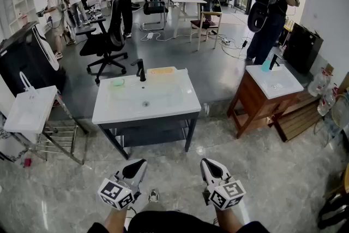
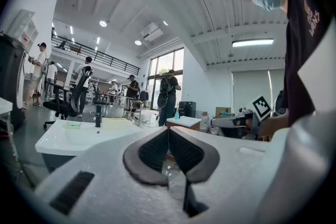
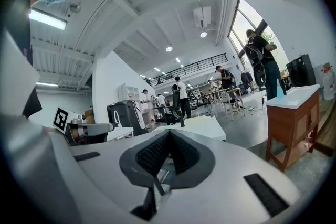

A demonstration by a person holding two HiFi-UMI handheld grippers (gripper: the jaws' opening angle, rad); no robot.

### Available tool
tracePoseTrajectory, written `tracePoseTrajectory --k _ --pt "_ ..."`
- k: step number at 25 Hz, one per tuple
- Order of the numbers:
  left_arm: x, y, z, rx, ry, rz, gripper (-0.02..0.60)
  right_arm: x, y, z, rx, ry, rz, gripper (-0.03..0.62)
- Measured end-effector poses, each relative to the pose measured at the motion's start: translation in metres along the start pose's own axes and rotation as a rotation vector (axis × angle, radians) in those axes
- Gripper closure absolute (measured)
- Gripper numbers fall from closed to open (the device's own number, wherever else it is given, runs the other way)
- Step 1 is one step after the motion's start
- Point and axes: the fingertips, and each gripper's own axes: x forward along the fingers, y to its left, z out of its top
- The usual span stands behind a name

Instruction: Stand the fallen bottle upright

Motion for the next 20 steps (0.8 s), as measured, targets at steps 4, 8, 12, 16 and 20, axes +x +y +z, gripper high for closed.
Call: tracePoseTrajectory --k 4,8,12,16,20 --pt "0.000 0.000 0.002 0.006 -0.003 -0.009 0.560 0.003 0.004 -0.002 0.002 0.003 -0.005 0.592" --pt "-0.001 0.000 0.003 -0.001 -0.004 -0.003 0.560 0.005 0.007 -0.001 -0.003 0.001 0.011 0.592" --pt "0.000 -0.002 0.005 0.005 -0.020 -0.006 0.558 0.009 0.012 0.001 0.002 -0.007 0.058 0.592" --pt "0.012 -0.004 0.002 0.002 -0.019 -0.040 0.508 0.021 0.011 -0.002 0.081 -0.013 0.107 0.591" --pt "0.032 0.011 -0.003 -0.012 -0.009 -0.061 0.407 0.041 0.005 -0.008 0.105 0.006 0.090 0.503"
